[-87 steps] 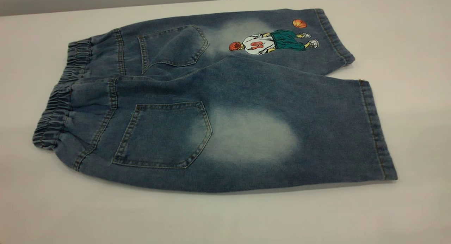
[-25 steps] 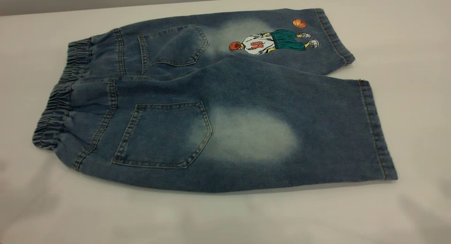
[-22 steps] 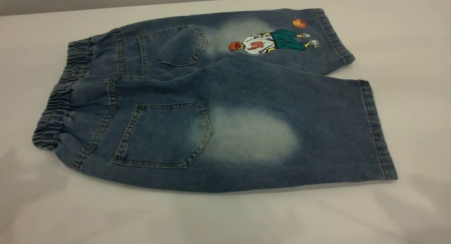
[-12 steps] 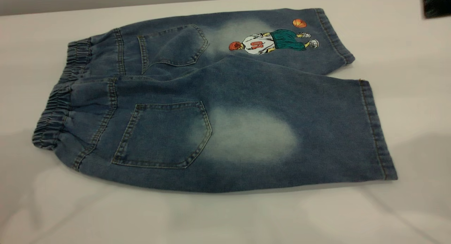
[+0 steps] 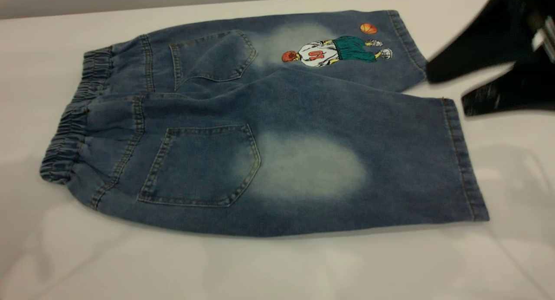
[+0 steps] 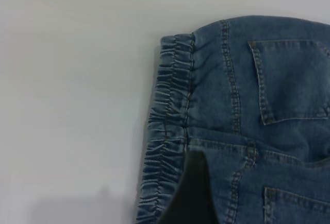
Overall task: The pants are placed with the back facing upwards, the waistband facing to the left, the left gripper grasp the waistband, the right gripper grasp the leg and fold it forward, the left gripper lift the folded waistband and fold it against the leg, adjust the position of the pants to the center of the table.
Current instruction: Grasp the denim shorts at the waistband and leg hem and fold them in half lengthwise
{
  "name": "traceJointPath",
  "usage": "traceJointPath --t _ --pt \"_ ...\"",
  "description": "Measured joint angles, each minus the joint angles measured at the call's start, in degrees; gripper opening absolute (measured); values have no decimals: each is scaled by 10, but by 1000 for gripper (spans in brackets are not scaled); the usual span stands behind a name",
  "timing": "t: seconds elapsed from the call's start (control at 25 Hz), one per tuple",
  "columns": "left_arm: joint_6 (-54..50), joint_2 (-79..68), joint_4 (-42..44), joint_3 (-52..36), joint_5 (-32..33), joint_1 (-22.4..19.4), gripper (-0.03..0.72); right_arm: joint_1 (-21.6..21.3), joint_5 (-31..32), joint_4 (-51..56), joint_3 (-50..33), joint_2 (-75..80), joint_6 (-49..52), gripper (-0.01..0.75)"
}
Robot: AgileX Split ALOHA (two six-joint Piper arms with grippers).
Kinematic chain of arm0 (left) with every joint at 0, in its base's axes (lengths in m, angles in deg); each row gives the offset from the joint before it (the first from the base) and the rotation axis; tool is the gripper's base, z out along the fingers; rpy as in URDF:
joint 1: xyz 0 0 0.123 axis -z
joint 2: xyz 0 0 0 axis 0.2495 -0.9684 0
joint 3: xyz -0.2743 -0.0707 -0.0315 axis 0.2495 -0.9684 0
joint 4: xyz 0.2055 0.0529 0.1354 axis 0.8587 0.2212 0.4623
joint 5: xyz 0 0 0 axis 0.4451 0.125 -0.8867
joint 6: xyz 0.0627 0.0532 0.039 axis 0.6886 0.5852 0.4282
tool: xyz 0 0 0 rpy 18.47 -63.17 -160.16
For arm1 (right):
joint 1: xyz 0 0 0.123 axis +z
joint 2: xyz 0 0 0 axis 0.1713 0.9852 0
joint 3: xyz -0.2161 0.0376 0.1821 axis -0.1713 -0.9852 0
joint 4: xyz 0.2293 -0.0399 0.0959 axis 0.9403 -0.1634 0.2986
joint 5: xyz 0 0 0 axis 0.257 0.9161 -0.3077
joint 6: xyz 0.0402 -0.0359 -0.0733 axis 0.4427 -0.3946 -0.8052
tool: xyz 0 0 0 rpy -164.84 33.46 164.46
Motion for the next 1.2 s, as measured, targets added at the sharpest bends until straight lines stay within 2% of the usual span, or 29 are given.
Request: traceJointPath --t 0.12,0.32,0.44,0.72,1.04,1.2 --pt "2 0 0 0 1 0 590 -30 1 -1 0 39 -15 465" --pt "2 0 0 0 1 0 590 -107 5 -8 -20 50 -43 465" --pt "2 0 0 0 -1 0 590 -141 -22 15 -57 50 -75 465" --pt "1 0 0 0 -2 0 590 -144 -83 81 -121 61 -155 465" --pt "1 0 0 0 0 0 590 -144 -46 135 -119 161 -230 465" --pt "1 0 0 0 0 0 590 -144 -37 183 -119 209 -231 465"
